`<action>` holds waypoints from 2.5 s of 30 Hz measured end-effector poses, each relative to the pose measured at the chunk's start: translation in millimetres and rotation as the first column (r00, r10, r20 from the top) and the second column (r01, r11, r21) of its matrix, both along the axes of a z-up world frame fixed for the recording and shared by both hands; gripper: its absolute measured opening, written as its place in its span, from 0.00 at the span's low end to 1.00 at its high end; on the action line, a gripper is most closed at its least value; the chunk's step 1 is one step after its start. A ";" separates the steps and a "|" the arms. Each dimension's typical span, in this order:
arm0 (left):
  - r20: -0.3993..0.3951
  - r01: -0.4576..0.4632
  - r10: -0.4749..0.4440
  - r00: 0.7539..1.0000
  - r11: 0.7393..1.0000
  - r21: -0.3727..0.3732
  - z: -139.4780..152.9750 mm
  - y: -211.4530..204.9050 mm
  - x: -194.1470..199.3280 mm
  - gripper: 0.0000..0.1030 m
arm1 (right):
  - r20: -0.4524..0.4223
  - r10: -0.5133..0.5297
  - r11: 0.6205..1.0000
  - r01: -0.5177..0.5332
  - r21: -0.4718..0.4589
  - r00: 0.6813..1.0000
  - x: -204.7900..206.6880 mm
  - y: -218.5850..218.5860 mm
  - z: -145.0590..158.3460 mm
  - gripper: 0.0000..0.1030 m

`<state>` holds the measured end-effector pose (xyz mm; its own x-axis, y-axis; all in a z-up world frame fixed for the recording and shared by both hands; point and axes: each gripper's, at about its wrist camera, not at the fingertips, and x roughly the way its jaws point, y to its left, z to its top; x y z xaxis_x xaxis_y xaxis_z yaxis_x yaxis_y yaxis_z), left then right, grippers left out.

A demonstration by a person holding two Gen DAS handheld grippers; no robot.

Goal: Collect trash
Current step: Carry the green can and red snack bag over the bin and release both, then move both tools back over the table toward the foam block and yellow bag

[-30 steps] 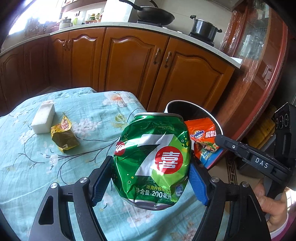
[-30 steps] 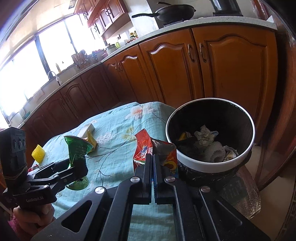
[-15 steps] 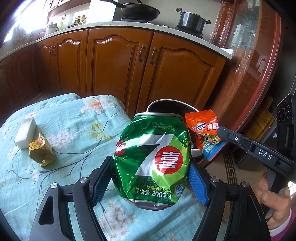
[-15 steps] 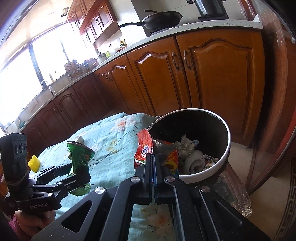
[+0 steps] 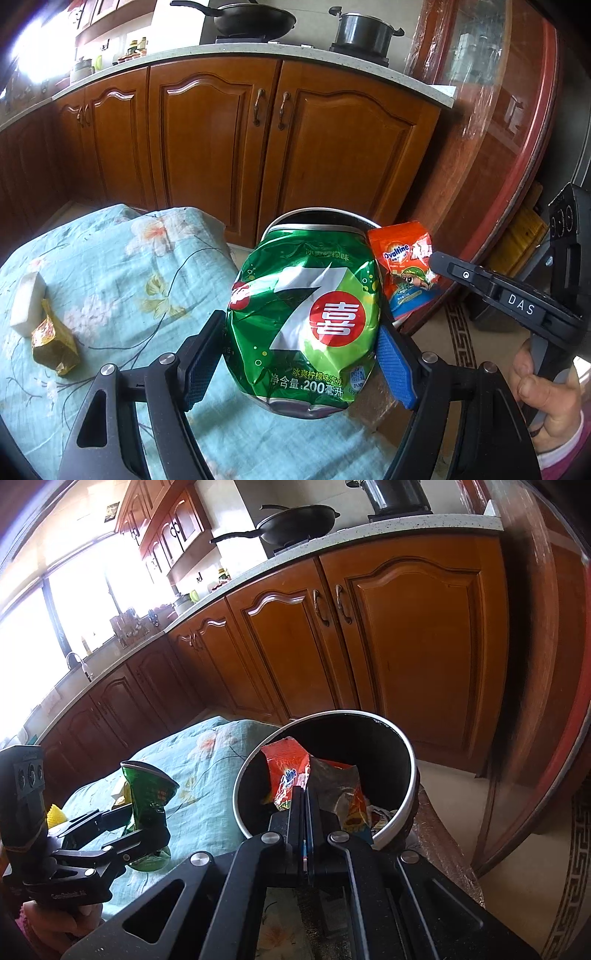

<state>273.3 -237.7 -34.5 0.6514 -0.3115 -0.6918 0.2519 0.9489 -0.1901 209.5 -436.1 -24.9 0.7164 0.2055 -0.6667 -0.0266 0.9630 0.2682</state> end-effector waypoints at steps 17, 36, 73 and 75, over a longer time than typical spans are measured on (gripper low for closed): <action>-0.026 0.027 -0.026 0.999 0.999 0.044 -15.3 -36.3 59.9 0.73 | -0.029 -0.020 1.000 0.020 -0.010 0.999 29.7 -19.2 -10.6 0.00; -0.098 0.062 -0.053 0.994 0.995 0.083 -36.0 -64.6 98.2 0.74 | -0.085 -0.030 1.000 0.031 0.006 0.996 55.4 -29.8 -27.3 0.00; -0.078 -0.178 0.171 0.982 0.978 -0.109 -12.0 114.1 -55.6 0.77 | 0.014 0.052 0.995 -0.053 0.083 0.999 -11.6 69.2 -9.2 0.76; -0.082 -0.209 0.200 0.976 0.972 -0.110 -11.3 130.7 -66.6 0.77 | 0.012 0.080 0.993 -0.081 0.090 0.997 -12.5 84.7 -10.6 0.76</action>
